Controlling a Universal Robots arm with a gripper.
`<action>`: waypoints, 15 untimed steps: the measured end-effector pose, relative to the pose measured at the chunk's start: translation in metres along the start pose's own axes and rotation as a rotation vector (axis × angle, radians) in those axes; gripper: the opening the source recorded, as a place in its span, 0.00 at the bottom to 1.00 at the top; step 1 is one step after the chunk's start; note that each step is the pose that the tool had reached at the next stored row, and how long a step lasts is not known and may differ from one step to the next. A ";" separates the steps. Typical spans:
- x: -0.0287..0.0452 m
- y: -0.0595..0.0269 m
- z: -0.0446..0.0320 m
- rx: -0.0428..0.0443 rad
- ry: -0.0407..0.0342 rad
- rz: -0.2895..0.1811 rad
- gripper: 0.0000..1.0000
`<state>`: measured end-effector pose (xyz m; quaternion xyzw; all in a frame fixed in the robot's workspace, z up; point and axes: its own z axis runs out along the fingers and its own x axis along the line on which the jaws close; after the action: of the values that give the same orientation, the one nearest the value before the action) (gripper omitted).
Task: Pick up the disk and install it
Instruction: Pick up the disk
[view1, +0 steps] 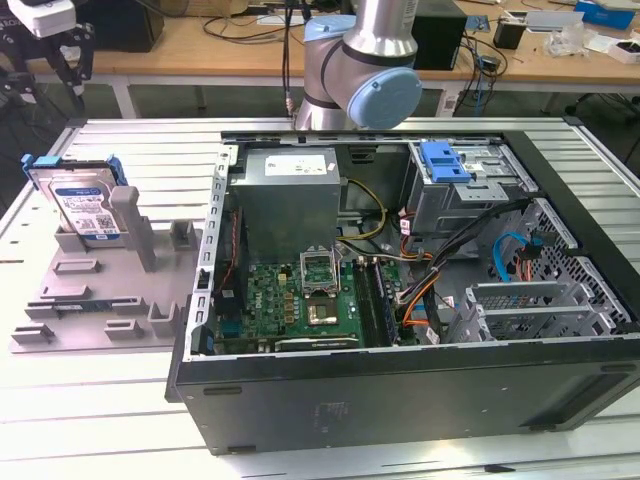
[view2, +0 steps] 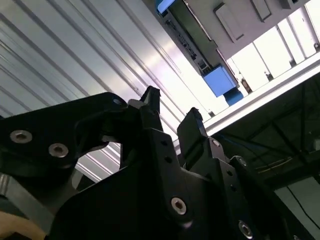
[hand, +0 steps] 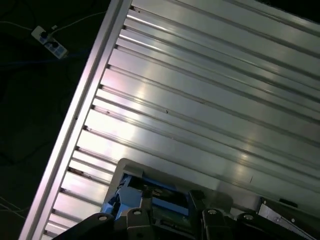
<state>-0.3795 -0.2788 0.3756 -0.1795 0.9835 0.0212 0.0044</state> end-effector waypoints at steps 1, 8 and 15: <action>0.0006 0.0002 0.0001 -0.0002 0.0006 -0.013 0.44; 0.0006 0.0003 0.0003 -0.0008 0.0019 -0.045 0.56; 0.0007 0.0003 0.0003 -0.0033 0.0083 -0.202 0.56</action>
<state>-0.3802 -0.2787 0.3753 -0.2778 0.9604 0.0216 0.0021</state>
